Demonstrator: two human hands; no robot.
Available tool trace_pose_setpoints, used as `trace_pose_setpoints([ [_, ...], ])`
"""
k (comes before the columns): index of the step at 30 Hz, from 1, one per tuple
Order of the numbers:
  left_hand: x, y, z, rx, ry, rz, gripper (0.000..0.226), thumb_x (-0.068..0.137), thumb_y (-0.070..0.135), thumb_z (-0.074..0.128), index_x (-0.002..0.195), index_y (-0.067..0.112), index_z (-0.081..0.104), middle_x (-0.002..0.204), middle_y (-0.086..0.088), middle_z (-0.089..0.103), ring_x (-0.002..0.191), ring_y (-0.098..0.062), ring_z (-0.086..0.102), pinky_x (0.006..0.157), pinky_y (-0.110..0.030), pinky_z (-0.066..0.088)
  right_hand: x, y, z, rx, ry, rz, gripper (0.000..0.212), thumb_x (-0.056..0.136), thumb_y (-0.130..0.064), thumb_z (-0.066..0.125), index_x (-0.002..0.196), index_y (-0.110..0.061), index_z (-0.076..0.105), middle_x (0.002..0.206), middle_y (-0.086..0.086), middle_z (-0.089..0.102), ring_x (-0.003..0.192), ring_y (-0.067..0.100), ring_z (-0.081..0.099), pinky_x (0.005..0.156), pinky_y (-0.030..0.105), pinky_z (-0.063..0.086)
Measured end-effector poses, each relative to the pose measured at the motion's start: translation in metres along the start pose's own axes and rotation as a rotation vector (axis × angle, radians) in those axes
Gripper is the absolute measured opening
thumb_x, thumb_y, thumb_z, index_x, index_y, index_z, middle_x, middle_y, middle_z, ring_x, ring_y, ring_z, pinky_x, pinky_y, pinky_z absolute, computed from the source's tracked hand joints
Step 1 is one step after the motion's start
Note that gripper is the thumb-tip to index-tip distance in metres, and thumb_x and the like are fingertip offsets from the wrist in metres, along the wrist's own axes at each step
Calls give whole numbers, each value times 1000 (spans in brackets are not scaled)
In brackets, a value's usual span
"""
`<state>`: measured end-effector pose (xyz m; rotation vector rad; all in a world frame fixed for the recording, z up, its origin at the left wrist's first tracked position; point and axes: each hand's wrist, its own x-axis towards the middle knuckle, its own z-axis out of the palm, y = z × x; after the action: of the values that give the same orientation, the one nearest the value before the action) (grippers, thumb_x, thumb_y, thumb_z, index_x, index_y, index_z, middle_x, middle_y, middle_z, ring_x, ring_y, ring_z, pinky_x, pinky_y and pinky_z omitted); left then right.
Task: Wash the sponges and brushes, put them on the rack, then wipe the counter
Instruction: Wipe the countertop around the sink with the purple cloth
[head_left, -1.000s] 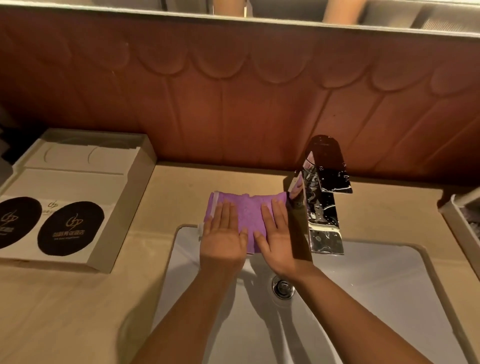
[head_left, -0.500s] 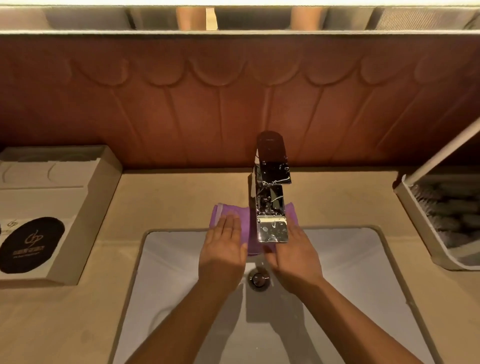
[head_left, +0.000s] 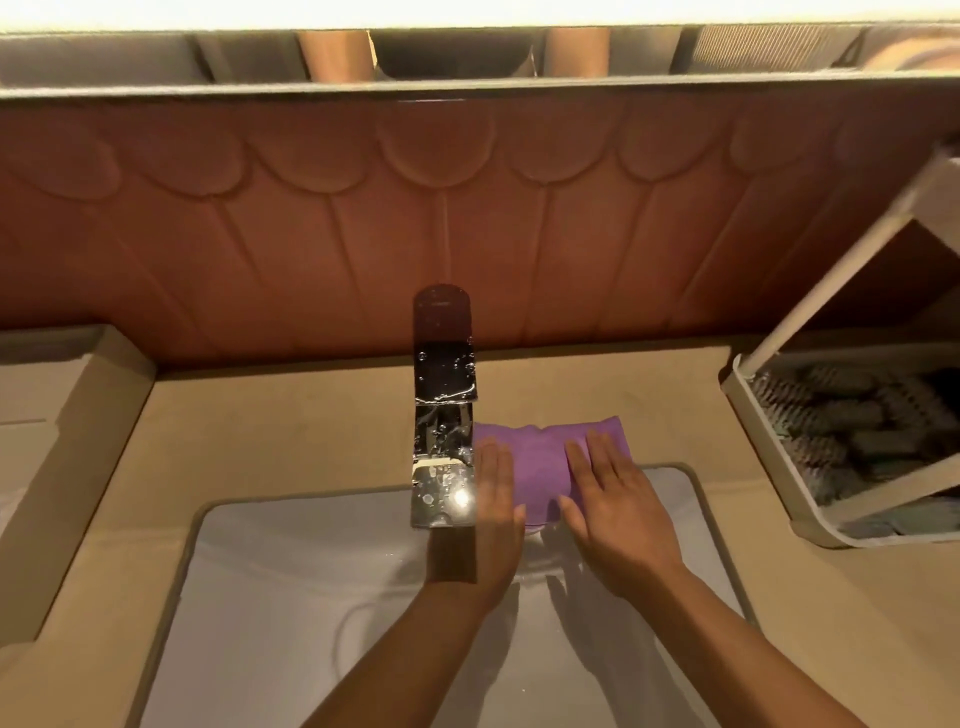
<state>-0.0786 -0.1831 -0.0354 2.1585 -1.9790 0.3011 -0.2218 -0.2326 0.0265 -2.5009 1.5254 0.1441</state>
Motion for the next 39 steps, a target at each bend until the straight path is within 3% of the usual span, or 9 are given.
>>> trace_pose_setpoints([
  [3,30,15,-9,-161,-25,-123,54,77,22,39,120,-7,53,124,-28,57,137,-30,24,118,-29,1,15,4,-6,-1,27,36,84,77,-49,0,146,-9,27,152,17,27,143,29,24,116,37,20],
  [7,54,25,-8,-187,-214,-93,56,81,30,32,113,-2,64,115,-20,66,110,-30,62,97,-35,46,39,17,-2,-32,-7,104,59,81,-37,30,114,-4,66,114,20,67,107,32,65,83,42,54],
  [13,83,42,-5,-102,-162,-195,57,74,30,32,103,-3,70,109,-20,69,99,-28,68,93,-35,33,77,26,-6,-74,11,108,59,98,-39,10,150,-11,1,158,14,-1,147,26,1,118,35,3],
  [15,91,44,-4,-106,-160,-193,58,74,31,32,102,-2,70,109,-19,69,100,-27,68,93,-36,40,84,26,-3,-45,39,142,64,95,-42,8,149,-6,11,156,20,10,146,31,11,118,38,10],
  [17,100,43,-4,-131,-195,-200,58,74,31,32,105,-1,69,112,-18,68,103,-27,67,89,-33,48,93,28,4,-29,110,154,70,86,-40,17,133,1,47,137,30,45,128,39,46,105,46,38],
  [19,107,42,1,-145,-183,-195,58,75,30,33,110,-4,66,114,-22,66,106,-31,65,95,-37,38,99,34,7,-1,142,137,62,82,-37,30,117,1,63,119,27,62,110,38,62,95,43,47],
  [29,130,43,3,-184,-238,-235,57,77,29,33,109,-5,66,111,-22,67,103,-33,66,81,-47,54,117,48,6,-44,306,54,59,86,-37,31,122,2,59,122,28,60,115,41,57,105,41,22],
  [36,132,49,0,-169,-216,-260,87,76,40,-9,145,-3,21,151,-23,24,141,-34,23,116,-42,16,123,58,6,-41,323,8,59,85,-36,33,121,3,59,122,30,58,116,41,56,105,43,23],
  [39,131,51,4,-145,-219,-280,76,83,37,7,137,-6,38,141,-26,42,132,-38,41,110,-46,30,123,63,9,-13,339,12,58,85,-36,35,123,2,58,126,30,56,118,41,54,106,43,24],
])
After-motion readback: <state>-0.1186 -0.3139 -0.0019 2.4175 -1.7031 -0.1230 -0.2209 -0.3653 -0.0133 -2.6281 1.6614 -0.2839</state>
